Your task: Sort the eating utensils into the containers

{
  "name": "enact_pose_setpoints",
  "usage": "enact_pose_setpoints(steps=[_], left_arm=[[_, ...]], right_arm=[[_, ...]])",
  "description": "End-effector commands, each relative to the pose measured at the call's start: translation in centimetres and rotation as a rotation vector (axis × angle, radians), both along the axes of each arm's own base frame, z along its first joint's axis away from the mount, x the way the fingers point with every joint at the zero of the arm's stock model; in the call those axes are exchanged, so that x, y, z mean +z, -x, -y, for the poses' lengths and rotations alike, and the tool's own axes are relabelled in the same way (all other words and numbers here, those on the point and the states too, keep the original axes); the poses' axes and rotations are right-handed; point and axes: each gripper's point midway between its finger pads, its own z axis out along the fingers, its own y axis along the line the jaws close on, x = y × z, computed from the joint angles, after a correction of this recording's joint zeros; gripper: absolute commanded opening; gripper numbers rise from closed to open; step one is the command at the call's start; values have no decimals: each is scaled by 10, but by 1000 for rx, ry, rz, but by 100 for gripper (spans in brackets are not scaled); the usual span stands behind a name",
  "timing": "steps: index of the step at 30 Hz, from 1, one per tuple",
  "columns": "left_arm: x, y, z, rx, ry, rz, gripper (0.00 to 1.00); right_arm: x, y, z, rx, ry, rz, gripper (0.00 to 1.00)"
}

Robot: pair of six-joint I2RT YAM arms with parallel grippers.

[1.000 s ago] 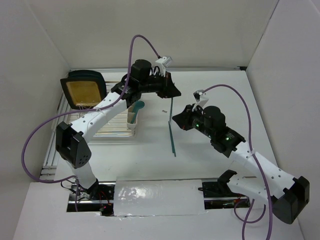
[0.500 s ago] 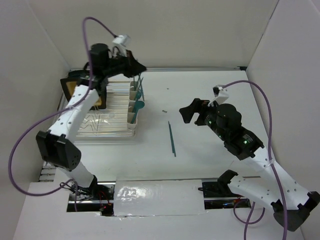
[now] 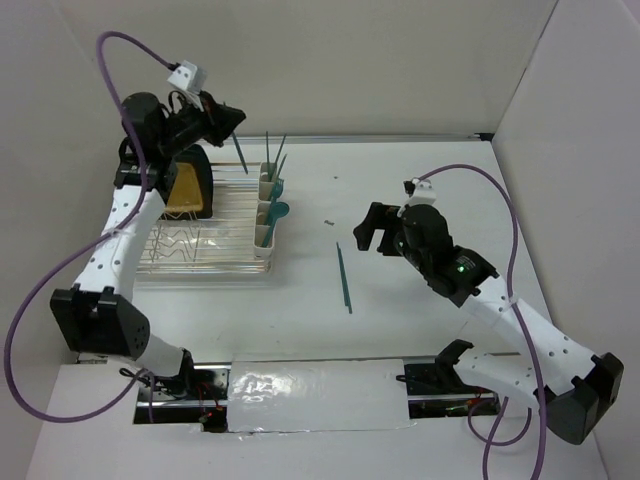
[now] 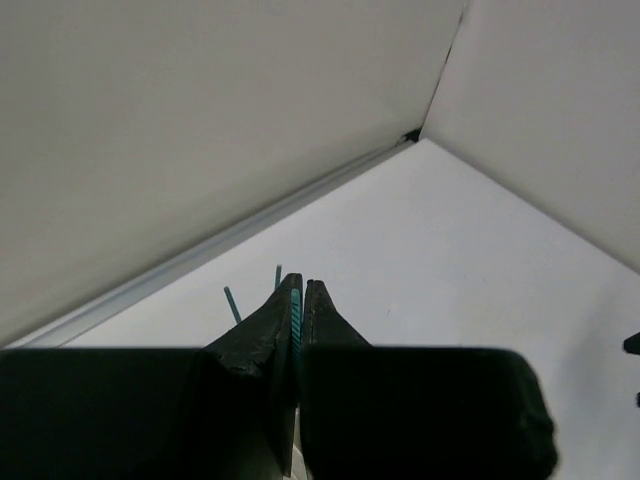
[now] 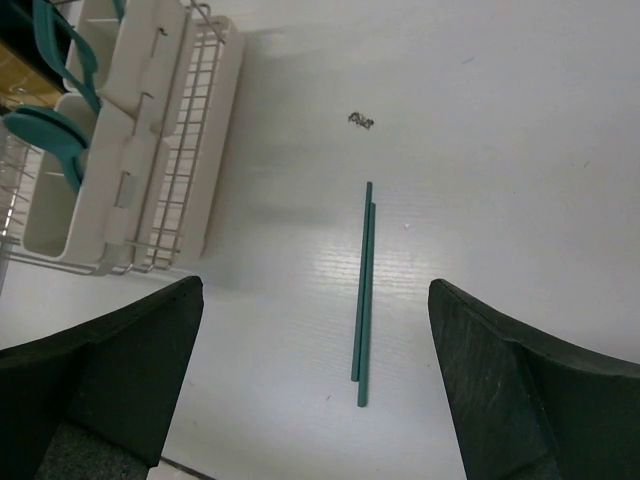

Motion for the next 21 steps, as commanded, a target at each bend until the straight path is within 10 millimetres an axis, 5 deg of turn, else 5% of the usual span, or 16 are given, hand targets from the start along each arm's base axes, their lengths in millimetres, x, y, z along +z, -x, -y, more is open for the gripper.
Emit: enact_pose_setpoints(steps=[1, 9, 21], left_arm=[[-16, -15, 16, -54, -75, 89, 0], [-49, -33, 52, -144, -129, 91, 0], [-107, -39, 74, -160, -212, 67, 0]], right_arm=[[0, -6, 0, -25, -3, 6, 100], [3, -12, 4, -48, 25, 20, 100], [-9, -14, 4, -36, 74, -3, 100]])
